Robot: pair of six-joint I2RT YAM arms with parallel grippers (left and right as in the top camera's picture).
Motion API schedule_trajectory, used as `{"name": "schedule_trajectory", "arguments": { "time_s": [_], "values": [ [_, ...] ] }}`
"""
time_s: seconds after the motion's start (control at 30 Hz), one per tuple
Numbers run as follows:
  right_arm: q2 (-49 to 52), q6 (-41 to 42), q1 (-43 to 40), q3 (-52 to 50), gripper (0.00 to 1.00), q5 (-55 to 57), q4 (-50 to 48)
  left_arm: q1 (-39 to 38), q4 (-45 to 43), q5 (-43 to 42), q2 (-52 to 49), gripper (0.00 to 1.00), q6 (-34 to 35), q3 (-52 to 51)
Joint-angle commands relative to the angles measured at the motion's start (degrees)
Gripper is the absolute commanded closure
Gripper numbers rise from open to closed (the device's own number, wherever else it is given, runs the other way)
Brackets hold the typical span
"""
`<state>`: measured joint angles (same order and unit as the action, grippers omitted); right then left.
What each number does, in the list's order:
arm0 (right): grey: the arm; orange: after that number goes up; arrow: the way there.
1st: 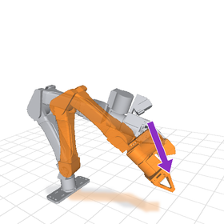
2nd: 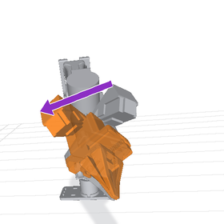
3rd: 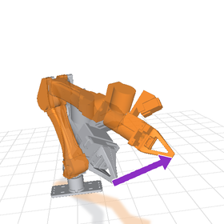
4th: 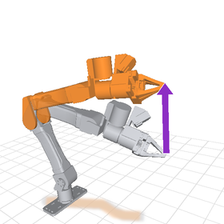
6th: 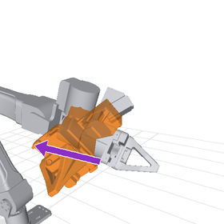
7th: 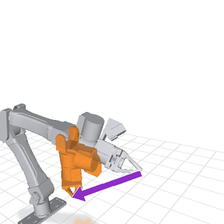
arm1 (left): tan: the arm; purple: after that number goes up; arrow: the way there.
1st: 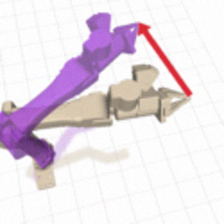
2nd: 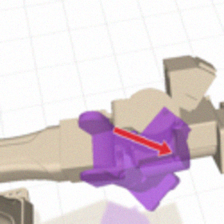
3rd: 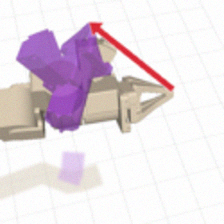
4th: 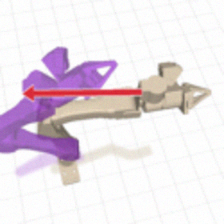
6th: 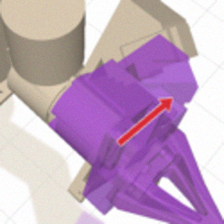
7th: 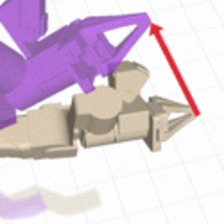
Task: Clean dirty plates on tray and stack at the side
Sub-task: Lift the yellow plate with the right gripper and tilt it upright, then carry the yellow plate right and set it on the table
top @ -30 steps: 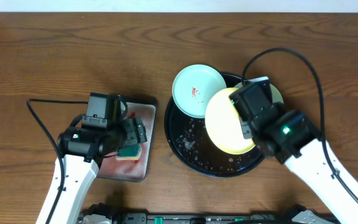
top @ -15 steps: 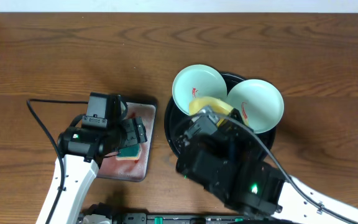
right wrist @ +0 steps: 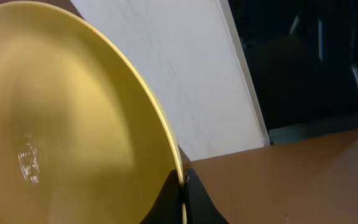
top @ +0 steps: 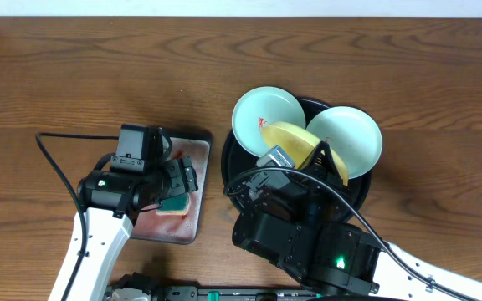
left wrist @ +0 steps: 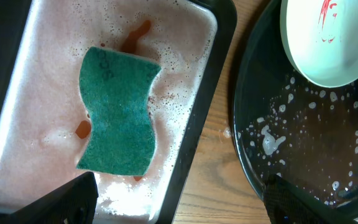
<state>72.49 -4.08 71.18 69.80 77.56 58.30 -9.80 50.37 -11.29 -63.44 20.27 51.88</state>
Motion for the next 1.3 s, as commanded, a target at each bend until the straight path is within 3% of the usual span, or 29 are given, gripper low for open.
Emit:
{"name": "schedule_trajectory", "arguments": {
  "time_s": [0.0, 0.1, 0.2, 0.33, 0.47, 0.53, 0.67, 0.87, 0.97, 1.27],
  "values": [
    [0.3, 1.6, 0.8, 1.2, 0.99, 2.3, -0.7, 0.3, 0.1, -0.1, 0.1, 0.15, -0.8, 1.5],
    [0.3, 6.8, -1.4, 1.2, 0.99, -4.3, -0.2, 0.3, 0.1, -0.1, 0.1, 0.15, -0.8, 1.5],
    [0.3, 19.2, -8.3, 1.2, 0.99, -17.9, 1.9, 0.3, 0.1, -0.1, 0.1, 0.15, -0.8, 1.5],
    [0.2, 24.5, -20.5, 1.2, 0.99, -42.1, 1.9, 0.3, 0.1, -0.1, 0.1, 0.15, -0.8, 1.5],
    [-0.5, 25.2, -41.7, 1.2, 0.99, -63.2, 1.7, 0.3, 0.1, -0.1, 0.1, 0.15, -0.8, 1.5],
    [-0.6, 24.8, -50.3, 1.2, 0.99, -66.9, 1.7, 0.3, 0.1, -0.1, 0.1, 0.15, -0.8, 1.5],
    [-0.3, 21.5, -76.1, 1.2, 0.99, -79.7, 0.8, 0.3, 0.1, -0.1, 0.1, 0.15, -0.8, 1.5],
    [3.0, 20.3, -99.9, 1.2, 0.99, -82.3, -2.1, 0.3, 0.1, -0.1, 0.1, 0.15, -0.8, 1.5],
    [6.6, 20.3, -107.2, 1.2, 0.99, -82.3, -3.1, 0.3, 0.1, -0.1, 0.1, 0.15, -0.8, 1.5],
    [25.6, 25.0, -115.4, 1.2, 0.99, -82.5, -8.2, 0.3, 0.1, -0.1, 0.1, 0.15, -0.8, 1.5]
  ]
}}
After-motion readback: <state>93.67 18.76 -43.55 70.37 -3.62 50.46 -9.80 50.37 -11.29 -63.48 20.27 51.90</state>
